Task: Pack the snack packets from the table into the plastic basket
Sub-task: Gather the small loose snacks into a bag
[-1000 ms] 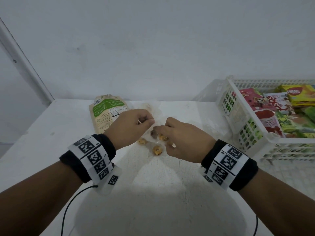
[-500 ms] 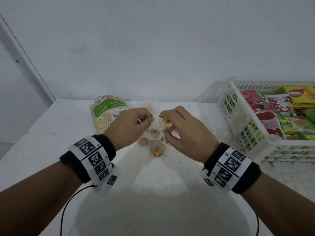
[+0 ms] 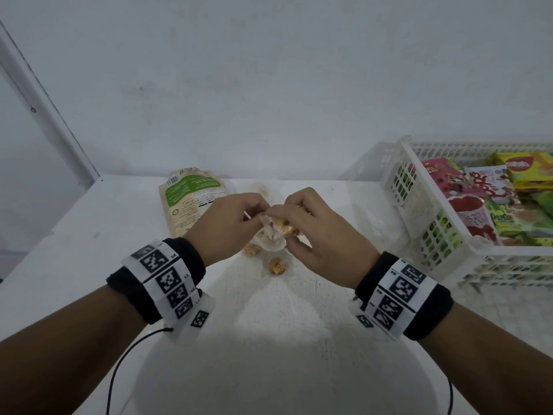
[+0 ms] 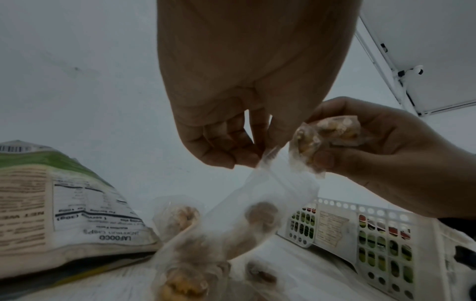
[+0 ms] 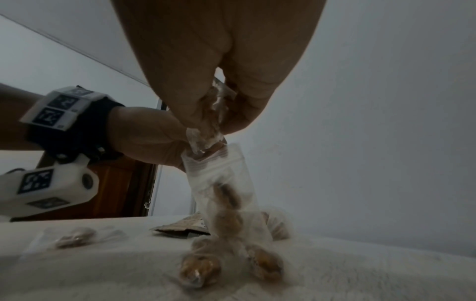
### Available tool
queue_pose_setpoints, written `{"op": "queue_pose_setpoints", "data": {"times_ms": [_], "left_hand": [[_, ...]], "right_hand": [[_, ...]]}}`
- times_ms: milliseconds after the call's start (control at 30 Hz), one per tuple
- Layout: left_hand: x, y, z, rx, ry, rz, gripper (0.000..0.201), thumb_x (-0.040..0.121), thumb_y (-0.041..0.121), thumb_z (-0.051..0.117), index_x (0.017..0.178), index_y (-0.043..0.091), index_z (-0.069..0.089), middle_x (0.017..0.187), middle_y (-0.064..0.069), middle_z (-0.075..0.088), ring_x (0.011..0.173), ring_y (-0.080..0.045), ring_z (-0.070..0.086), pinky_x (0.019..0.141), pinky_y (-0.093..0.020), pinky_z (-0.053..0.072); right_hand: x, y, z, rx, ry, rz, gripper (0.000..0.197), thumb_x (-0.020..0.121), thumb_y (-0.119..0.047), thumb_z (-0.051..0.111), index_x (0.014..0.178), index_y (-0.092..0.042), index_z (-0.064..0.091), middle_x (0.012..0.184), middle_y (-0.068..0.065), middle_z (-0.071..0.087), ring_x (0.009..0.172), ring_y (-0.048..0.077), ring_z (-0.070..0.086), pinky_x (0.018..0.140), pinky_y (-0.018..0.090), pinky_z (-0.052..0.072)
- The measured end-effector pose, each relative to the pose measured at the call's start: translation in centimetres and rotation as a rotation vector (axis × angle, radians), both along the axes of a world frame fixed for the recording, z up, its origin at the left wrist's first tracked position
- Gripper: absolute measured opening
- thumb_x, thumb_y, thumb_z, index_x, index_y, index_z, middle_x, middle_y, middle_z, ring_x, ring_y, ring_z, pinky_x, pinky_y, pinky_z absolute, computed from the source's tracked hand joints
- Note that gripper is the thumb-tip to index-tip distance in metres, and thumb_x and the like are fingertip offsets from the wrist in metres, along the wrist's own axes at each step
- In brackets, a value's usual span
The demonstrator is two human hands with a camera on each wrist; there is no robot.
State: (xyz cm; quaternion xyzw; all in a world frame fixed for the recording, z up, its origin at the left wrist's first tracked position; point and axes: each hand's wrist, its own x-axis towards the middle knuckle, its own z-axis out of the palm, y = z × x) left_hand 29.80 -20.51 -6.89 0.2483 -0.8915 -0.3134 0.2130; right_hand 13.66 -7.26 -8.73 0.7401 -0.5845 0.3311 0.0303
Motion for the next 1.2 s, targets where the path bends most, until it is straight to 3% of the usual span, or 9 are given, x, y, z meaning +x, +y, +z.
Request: {"op": "queue_pose_setpoints", "data": {"times_ms": [100, 233, 467, 633, 767, 867, 1000, 1100, 1200], "left_hand": [[-0.1, -0.2, -0.1, 0.017, 0.028, 0.008, 0.014, 0.098, 0.018, 0.061, 0.091, 0.02, 0.073, 0.075, 0.014, 0.067, 0.059, 0.006, 0.057, 0.057, -0.006, 0.039], [0.0, -0.3, -0.2, 0.032, 0.051, 0.027, 0.014, 0.099, 0.023, 0.063, 0.088, 0.021, 0.072, 0.07, 0.017, 0.065, 0.059, 0.005, 0.056, 0.057, -0.007, 0.039], [0.0, 0.0, 0.0, 0.079, 0.02, -0.094, 0.013, 0.099, 0.024, 0.063, 0.091, 0.022, 0.073, 0.082, 0.012, 0.07, 0.068, -0.004, 0.062, 0.066, -0.015, 0.047], [0.2, -0.3, -0.3, 0.078, 0.02, -0.057, 0.013, 0.098, 0.028, 0.064, 0.09, 0.026, 0.073, 0.083, 0.014, 0.071, 0.07, -0.005, 0.063, 0.069, -0.02, 0.05], [0.4, -0.6, -0.5, 0.07, 0.027, -0.016, 0.013, 0.098, 0.029, 0.063, 0.092, 0.026, 0.073, 0.083, 0.014, 0.071, 0.076, -0.009, 0.066, 0.073, -0.026, 0.054], [0.4, -0.7, -0.5, 0.069, 0.027, -0.002, 0.012, 0.098, 0.029, 0.064, 0.092, 0.025, 0.073, 0.082, 0.017, 0.07, 0.074, -0.005, 0.065, 0.07, -0.019, 0.051], [0.3, -0.8, -0.2, 0.063, 0.042, -0.004, 0.014, 0.1, 0.026, 0.063, 0.092, 0.022, 0.073, 0.077, 0.014, 0.068, 0.063, 0.003, 0.058, 0.06, -0.008, 0.041], [0.3, -0.8, -0.2, 0.061, 0.039, -0.034, 0.014, 0.1, 0.025, 0.063, 0.091, 0.022, 0.074, 0.08, 0.01, 0.07, 0.063, 0.001, 0.059, 0.061, -0.011, 0.042], [0.3, -0.8, -0.3, 0.072, 0.021, -0.077, 0.014, 0.1, 0.027, 0.062, 0.091, 0.026, 0.073, 0.082, 0.01, 0.07, 0.069, -0.009, 0.063, 0.067, -0.025, 0.051]], "right_hand": [[-0.1, -0.1, -0.3, 0.03, 0.102, 0.006, 0.049, 0.085, 0.008, 0.064, 0.127, -0.017, 0.063, 0.115, 0.001, 0.052, 0.088, 0.014, 0.053, 0.069, 0.033, 0.054], [-0.4, -0.2, -0.5, -0.013, 0.229, -0.002, 0.044, 0.076, 0.015, 0.066, 0.11, -0.013, 0.07, 0.106, 0.002, 0.064, 0.088, 0.022, 0.056, 0.066, 0.036, 0.052], [-0.1, -0.6, -0.6, -0.109, 0.399, -0.109, 0.029, 0.075, 0.001, 0.077, 0.094, -0.02, 0.073, 0.092, -0.001, 0.063, 0.075, 0.021, 0.051, 0.062, 0.033, 0.039], [0.1, -0.1, -0.6, -0.002, 0.264, -0.107, 0.027, 0.08, -0.024, 0.083, 0.104, -0.02, 0.071, 0.097, -0.001, 0.05, 0.076, 0.013, 0.043, 0.06, 0.027, 0.04], [0.5, 0.2, -0.4, -0.01, 0.12, -0.141, 0.034, 0.082, -0.015, 0.071, 0.112, -0.011, 0.056, 0.104, 0.001, 0.045, 0.079, 0.007, 0.037, 0.063, 0.012, 0.032], [0.8, 0.1, -0.6, -0.005, 0.047, -0.128, 0.031, 0.077, -0.004, 0.064, 0.102, -0.009, 0.047, 0.103, 0.0, 0.039, 0.08, 0.011, 0.037, 0.066, 0.017, 0.032], [0.7, 0.1, -0.5, 0.03, 0.08, -0.077, 0.016, 0.095, -0.02, 0.064, 0.109, -0.017, 0.056, 0.11, -0.003, 0.049, 0.092, 0.014, 0.05, 0.079, 0.028, 0.047], [0.5, 0.1, -0.8, -0.019, 0.22, -0.12, 0.018, 0.097, -0.031, 0.064, 0.112, -0.022, 0.067, 0.111, -0.002, 0.059, 0.092, 0.018, 0.052, 0.078, 0.034, 0.046], [0.2, -0.2, -1.1, -0.098, 0.31, -0.28, 0.017, 0.091, -0.029, 0.073, 0.107, -0.022, 0.074, 0.111, 0.004, 0.06, 0.094, 0.026, 0.053, 0.076, 0.039, 0.045]]}}
